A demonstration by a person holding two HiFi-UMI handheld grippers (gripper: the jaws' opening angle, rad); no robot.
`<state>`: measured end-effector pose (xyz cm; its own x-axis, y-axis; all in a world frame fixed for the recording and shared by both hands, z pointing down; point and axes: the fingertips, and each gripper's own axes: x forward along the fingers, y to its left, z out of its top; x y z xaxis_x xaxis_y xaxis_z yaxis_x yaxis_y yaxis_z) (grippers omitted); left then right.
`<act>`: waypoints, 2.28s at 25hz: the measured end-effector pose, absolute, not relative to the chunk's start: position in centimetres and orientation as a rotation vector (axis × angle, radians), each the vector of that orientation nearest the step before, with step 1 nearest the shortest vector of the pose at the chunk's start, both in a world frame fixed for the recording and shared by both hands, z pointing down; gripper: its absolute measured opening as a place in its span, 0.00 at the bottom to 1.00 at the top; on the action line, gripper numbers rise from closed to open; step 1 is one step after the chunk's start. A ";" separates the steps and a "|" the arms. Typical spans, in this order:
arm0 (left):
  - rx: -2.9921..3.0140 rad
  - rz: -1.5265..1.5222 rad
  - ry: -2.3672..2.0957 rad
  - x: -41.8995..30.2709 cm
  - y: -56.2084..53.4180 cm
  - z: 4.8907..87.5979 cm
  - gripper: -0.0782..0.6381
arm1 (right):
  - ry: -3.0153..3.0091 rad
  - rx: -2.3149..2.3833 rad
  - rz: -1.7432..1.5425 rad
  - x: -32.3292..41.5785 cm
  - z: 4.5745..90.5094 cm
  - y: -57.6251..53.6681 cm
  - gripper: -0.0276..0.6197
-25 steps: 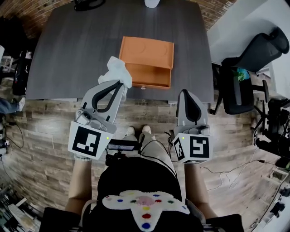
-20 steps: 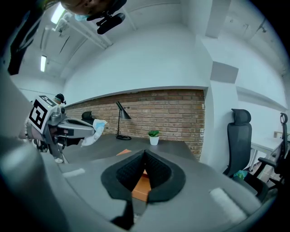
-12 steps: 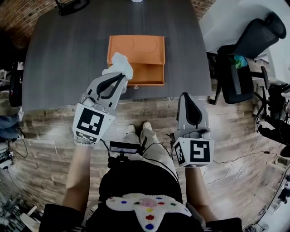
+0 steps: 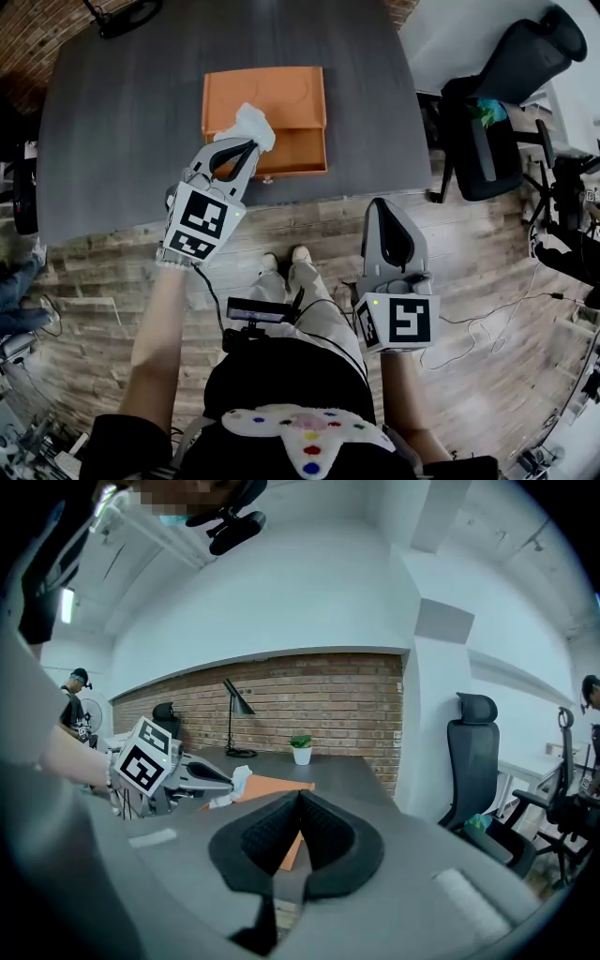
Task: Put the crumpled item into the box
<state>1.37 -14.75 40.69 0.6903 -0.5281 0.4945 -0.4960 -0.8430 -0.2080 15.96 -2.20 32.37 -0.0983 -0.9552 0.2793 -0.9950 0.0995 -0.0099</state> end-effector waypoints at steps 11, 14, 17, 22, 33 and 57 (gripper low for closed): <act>-2.774 -1.011 0.870 3.1 -16.4 45.5 0.12 | -2.145 1.967 0.326 16.9 33.5 -2.2 0.06; -2.779 -1.060 0.860 3.4 -16.4 46.6 0.12 | -2.140 1.966 0.332 17.2 33.8 -2.3 0.06; -2.789 -1.115 0.844 3.6 -16.3 47.6 0.12 | -2.138 1.966 0.338 17.3 34.1 -2.4 0.06; -2.797 -1.153 0.809 3.7 -15.8 48.4 0.13 | -2.138 1.968 0.344 17.2 34.3 -2.5 0.06; -2.848 -1.109 0.826 3.7 -15.4 47.8 0.20 | -2.144 1.953 0.353 16.7 34.6 -2.9 0.06; -2.848 -0.767 1.082 0.5 -14.1 37.5 0.12 | -2.247 1.916 0.243 14.1 30.9 -3.8 0.06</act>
<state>0.49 -14.12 37.48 0.6436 -0.6244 0.4425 -0.6243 -0.7628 -0.1685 14.14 -3.84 30.90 -0.1546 -0.9584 0.2400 -0.9875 0.1572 -0.0082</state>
